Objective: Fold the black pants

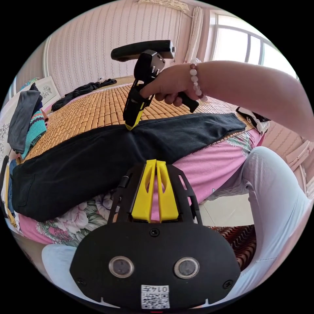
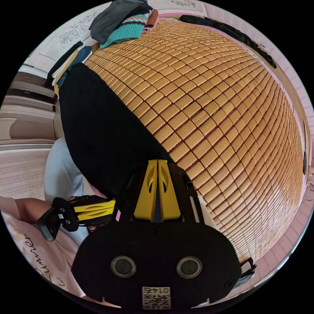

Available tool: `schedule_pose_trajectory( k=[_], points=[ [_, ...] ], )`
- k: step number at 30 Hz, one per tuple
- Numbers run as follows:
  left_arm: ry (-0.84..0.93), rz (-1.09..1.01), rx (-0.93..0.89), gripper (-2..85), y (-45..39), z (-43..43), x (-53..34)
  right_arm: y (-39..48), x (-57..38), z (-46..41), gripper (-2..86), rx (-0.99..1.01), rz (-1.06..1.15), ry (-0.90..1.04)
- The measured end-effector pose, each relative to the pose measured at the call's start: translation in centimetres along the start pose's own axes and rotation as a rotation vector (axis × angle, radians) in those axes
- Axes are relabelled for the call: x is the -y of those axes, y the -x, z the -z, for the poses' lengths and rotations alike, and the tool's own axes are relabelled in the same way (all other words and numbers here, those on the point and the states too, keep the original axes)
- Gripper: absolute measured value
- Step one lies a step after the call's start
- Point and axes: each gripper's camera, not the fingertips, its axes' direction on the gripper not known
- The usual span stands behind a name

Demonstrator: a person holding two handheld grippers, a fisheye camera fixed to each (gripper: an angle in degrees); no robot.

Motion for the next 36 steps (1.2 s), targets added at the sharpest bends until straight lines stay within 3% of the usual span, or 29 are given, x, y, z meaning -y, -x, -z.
schedule_pose_trajectory(
  k=[7, 13, 16, 19, 26, 29, 36],
  points=[
    [0.011, -0.052, 0.034, -1.0, -2.1, -0.4, 0.0, -0.1, 2.7, -1.0, -1.0, 0.001, 0.055, 0.187],
    [0.098, -0.075, 0.054, -1.0, -3.2, -0.4, 1.9, 0.0, -1.2, -0.4, -1.0, -0.03, -0.04, 0.016],
    [0.173, -0.03, -0.007, -1.0, -2.9, 0.3, 2.9, -0.4, -7.7, 0.3, -0.9, 0.102, -0.213, -0.195],
    [0.133, 0.005, 0.016, -1.0, -3.2, 2.2, 2.5, -0.6, -18.5, 1.3, -0.8, 0.18, -0.298, -0.448],
    [0.144, -0.04, -0.087, -0.8, -5.0, 3.5, 3.0, -8.8, -43.8, 1.1, 2.4, 0.079, -0.908, -0.651],
    [0.143, -0.025, -0.128, 0.0, -5.2, 3.4, 4.0, -12.7, -50.3, 0.4, 5.9, 0.179, -1.098, -0.763],
    [0.154, 0.103, -0.073, 7.1, -2.9, 3.2, 6.6, -16.7, -52.6, -0.8, 11.0, 0.029, -1.164, -0.608]
  ],
)
